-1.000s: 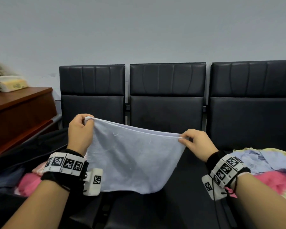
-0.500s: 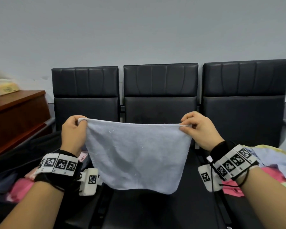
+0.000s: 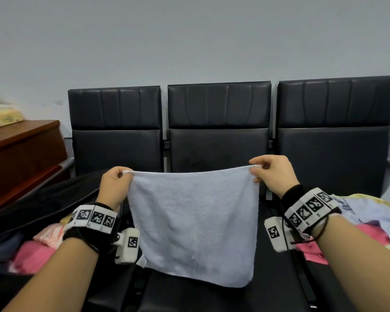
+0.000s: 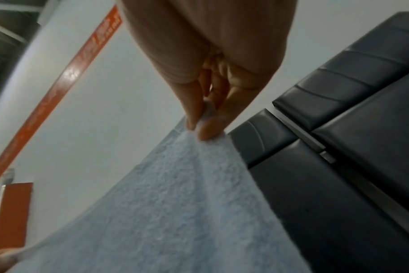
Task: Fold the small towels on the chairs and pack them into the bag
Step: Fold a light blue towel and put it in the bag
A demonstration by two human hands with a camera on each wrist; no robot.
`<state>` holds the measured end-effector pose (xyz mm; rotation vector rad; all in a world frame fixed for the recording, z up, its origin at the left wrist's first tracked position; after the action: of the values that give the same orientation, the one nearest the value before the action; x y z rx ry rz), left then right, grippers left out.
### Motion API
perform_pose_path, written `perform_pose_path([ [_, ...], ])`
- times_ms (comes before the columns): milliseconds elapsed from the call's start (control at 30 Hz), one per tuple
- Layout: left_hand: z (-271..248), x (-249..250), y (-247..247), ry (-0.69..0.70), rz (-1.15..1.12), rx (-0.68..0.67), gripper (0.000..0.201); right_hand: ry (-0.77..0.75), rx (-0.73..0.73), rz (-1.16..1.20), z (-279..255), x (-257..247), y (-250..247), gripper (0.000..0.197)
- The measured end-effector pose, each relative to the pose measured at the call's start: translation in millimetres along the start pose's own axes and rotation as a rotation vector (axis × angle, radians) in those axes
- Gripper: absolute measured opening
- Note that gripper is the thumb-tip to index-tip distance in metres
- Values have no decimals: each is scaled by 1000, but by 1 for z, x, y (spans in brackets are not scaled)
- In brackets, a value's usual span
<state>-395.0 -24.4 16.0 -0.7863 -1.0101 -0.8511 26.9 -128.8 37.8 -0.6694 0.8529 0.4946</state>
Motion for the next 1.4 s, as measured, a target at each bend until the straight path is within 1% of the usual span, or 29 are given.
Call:
perform_pose_path([
  [67,2,-5,10,13,8,6,11,25,8,-18,5,3,6,16],
  [133,5,-4,16,41,-12,13,11,-14,73,-25,12,0,2,19],
  [167,8,0,17,63,-36,21,12,-36,112,-19,15,-3,-2,18],
  [233,15,9,17,120,-83,30,16,-39,164,54,19,-7,-12,12],
  [267,17,13,16,146,-103,25,18,-31,167,98,20,-7,-15,12],
  [367,20,11,14,167,-142,-32,16,-6,93,167,11,-3,-19,13],
  [433,16,0,15,138,-136,-87,17,47,23,169,-1,10,-17,12],
  [500,5,-17,18,54,-136,-137,19,121,-47,159,-15,29,-13,12],
  [567,-9,-38,21,-71,-105,-188,21,207,-142,165,-30,49,-4,15],
  [633,-27,-61,25,-191,-3,-258,18,326,-236,166,-47,72,7,20],
  [700,-45,-84,27,-315,163,-326,8,465,-296,148,-66,97,14,25],
  [733,-54,-96,27,-380,249,-365,11,521,-320,127,-75,109,17,25],
  [800,-74,-114,29,-489,338,-464,11,588,-383,57,-92,128,22,22],
  [867,-90,-130,30,-547,385,-522,14,615,-444,-10,-107,143,27,20],
  [933,-100,-142,30,-553,418,-538,16,639,-472,-48,-117,156,32,19],
  [1067,-105,-164,33,-549,444,-565,16,668,-462,-96,-130,181,38,22],
  [1167,-99,-172,41,-497,401,-534,17,597,-412,-124,-127,191,42,19],
  [1300,-83,-173,55,-400,324,-443,13,498,-286,-100,-105,194,48,11],
  [1400,-69,-177,68,-347,325,-398,15,457,-245,-109,-87,196,59,8],
])
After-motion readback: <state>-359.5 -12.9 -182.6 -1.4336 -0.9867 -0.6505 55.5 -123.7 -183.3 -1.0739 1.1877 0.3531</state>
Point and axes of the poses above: each hand's wrist, its own z-axis towards the middle knuckle, its own y-axis out of the palm, x = y × z, the point moved 6 cm from there along z, towards the middle knuckle, and after that the axes turned 14 degrees about x, right-handed, at the moved point
